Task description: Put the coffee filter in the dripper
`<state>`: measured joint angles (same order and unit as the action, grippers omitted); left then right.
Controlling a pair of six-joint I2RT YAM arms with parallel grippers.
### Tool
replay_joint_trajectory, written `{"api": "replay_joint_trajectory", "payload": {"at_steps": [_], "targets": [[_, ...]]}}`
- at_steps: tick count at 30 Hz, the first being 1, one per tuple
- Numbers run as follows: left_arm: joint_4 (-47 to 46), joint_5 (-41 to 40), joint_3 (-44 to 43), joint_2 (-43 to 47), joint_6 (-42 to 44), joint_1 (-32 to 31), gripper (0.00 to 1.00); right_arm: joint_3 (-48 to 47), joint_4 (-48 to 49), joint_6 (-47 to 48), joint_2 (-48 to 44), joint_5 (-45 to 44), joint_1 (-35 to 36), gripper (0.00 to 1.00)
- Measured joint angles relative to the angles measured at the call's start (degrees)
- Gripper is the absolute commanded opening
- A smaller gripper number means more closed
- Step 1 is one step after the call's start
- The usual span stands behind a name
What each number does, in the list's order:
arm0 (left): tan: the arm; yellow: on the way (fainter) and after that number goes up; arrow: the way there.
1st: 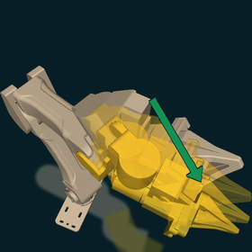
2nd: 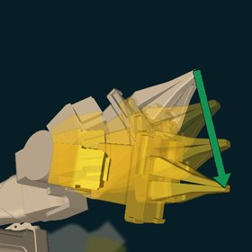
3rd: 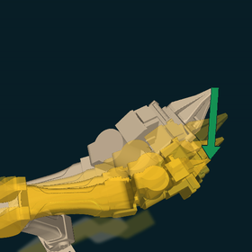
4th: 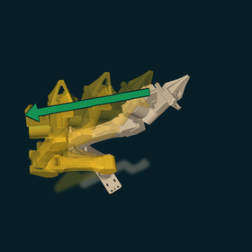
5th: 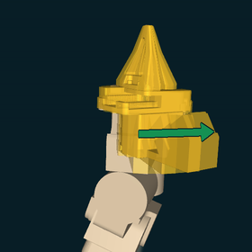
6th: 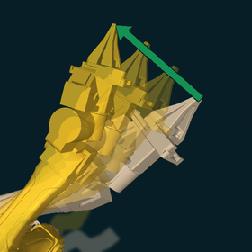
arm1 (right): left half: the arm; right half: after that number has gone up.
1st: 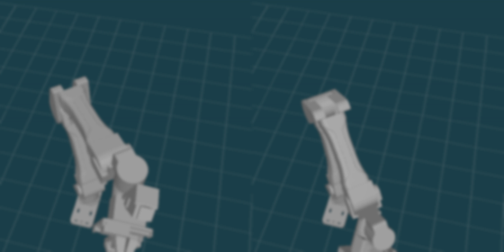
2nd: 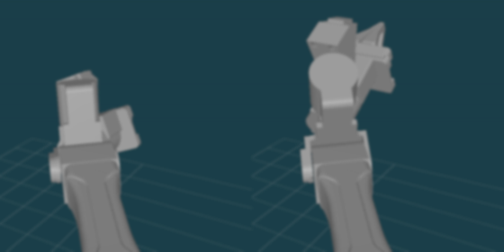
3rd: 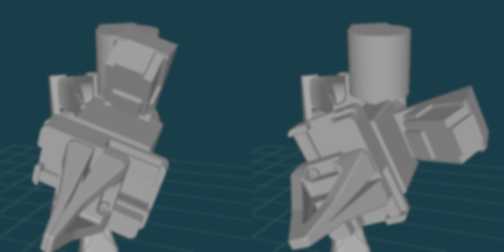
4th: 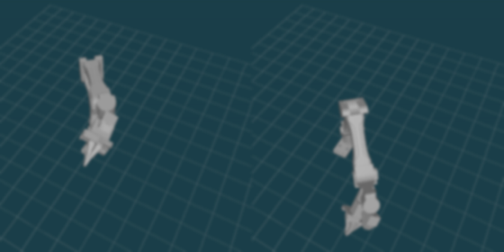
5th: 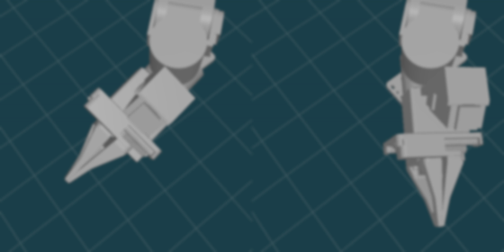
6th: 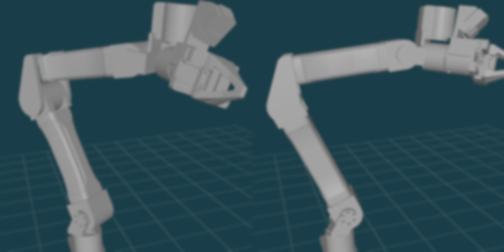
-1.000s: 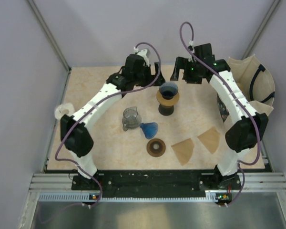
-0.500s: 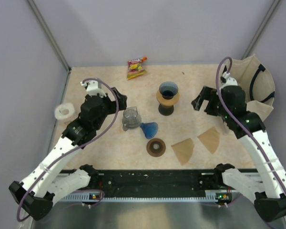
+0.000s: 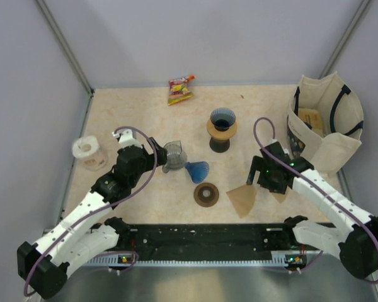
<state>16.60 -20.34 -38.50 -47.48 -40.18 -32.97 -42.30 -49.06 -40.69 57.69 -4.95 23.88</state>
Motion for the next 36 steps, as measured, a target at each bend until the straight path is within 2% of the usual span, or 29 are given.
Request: {"api": "replay_joint_trajectory", "payload": {"at_steps": [6,14,22,25,28,30,36], "targets": [[-0.1,1.9,4.8,2.3,-0.7,0.0,0.99,0.7,1.3,-6.0,6.3,-5.7,8.4,0.86],[-0.5,5.0,7.2,2.3,-1.1,0.0,0.99,5.3,7.6,-11.2,12.6,-8.1,10.6,0.76],[-1.5,5.8,7.2,2.2,-1.1,0.0,0.99,4.3,9.7,-12.7,18.4,-10.5,13.0,0.51],[-1.9,6.1,7.2,1.8,-1.1,0.0,0.99,4.2,10.1,-13.7,18.6,-11.1,13.5,0.44],[-2.0,6.3,7.2,1.6,-1.1,0.0,0.99,4.4,10.4,-14.4,18.5,-11.4,13.6,0.42],[-2.1,6.4,7.3,1.6,-1.1,0.0,0.99,4.5,10.6,-14.5,18.4,-11.4,13.6,0.33],[-2.1,6.9,7.3,1.6,-1.0,0.0,0.99,5.7,12.8,-14.7,17.0,-11.4,13.6,0.18]]}}
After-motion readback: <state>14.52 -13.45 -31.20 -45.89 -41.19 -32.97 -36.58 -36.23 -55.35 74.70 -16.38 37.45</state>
